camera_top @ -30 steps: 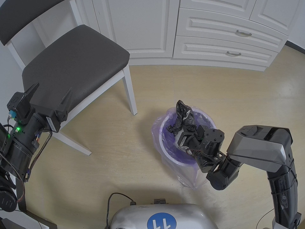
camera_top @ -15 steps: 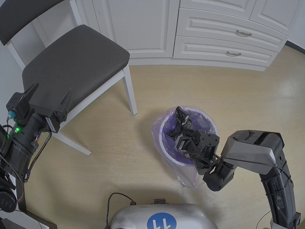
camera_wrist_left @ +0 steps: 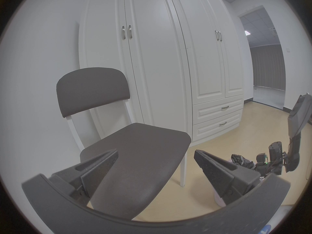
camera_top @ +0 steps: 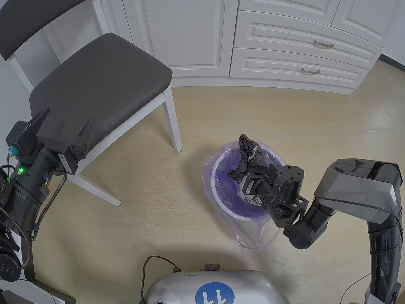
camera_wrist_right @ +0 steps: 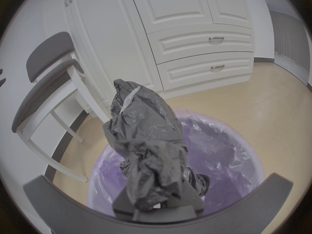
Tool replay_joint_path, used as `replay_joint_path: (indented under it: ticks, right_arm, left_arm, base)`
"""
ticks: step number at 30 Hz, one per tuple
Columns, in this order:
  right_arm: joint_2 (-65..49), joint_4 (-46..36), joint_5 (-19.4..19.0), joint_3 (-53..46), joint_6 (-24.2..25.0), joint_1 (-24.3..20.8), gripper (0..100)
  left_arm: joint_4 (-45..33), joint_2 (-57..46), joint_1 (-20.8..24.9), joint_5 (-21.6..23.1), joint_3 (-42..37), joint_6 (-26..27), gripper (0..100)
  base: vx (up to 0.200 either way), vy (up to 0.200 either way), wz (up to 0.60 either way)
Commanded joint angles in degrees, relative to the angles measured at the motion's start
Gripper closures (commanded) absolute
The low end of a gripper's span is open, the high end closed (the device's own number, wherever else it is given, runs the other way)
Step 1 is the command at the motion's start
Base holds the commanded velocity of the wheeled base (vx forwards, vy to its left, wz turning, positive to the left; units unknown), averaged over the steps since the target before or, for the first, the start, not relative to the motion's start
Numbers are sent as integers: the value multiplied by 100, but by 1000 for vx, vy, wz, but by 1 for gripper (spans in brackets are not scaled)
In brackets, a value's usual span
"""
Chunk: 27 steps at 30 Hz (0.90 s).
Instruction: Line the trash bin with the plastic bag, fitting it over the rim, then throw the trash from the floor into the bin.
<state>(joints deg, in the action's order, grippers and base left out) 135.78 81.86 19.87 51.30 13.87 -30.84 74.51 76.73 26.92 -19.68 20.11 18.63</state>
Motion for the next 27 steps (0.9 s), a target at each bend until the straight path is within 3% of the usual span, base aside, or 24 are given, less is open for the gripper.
replay_joint_path:
  ticks: [1,8,27]
  right_arm:
    - [107,-30,-27,47,54,8,100]
    - [845,49,43,750,107,184,100]
    - [1328,269,43,1102,142,281,100]
  left_arm:
    - [2,-9,-2,-1,-8,1,0]
    - [2,0,-2,-1,-8,1,0]
    - [2,44,15,-1,-16,1,0]
  base:
    - [0,0,0]
    - [0,0,0]
    - [0,0,0]
